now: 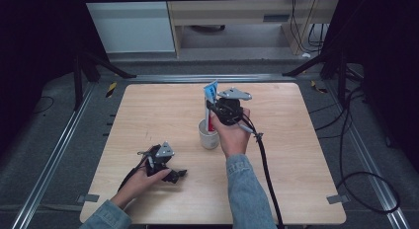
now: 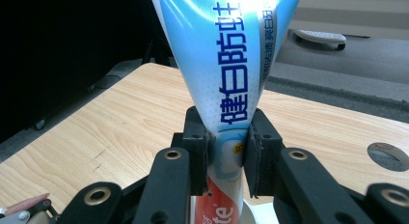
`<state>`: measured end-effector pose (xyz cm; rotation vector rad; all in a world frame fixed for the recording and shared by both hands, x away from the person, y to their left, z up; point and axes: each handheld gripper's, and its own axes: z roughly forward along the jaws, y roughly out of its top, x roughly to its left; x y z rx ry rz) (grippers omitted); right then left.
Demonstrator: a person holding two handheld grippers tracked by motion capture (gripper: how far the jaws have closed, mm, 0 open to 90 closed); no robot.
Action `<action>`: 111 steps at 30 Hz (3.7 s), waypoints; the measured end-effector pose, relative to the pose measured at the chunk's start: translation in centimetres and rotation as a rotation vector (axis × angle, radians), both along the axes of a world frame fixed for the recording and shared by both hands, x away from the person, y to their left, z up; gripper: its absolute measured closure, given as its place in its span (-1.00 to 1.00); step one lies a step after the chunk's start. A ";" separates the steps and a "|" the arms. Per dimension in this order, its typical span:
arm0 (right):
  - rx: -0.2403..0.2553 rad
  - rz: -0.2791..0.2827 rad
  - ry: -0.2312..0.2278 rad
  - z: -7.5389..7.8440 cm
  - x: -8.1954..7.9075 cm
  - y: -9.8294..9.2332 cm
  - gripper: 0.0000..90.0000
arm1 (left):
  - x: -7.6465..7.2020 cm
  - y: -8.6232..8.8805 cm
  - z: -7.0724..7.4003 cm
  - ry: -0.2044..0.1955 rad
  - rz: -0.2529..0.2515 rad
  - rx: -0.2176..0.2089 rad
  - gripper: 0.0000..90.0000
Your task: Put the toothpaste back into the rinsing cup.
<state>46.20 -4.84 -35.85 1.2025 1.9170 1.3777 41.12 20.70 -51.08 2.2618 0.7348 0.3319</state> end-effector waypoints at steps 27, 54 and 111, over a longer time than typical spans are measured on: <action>-0.003 -0.007 0.021 -1.8 0.4 0.2 0.63 | 0.0 0.0 0.0 0.000 0.000 0.000 -1.00; 0.007 -0.012 0.052 -3.2 0.8 0.3 0.63 | 0.0 0.0 0.0 0.000 0.000 0.000 -1.00; 0.048 -0.010 0.122 -5.0 1.5 0.4 0.61 | 0.0 0.0 0.0 0.002 0.000 0.000 -1.00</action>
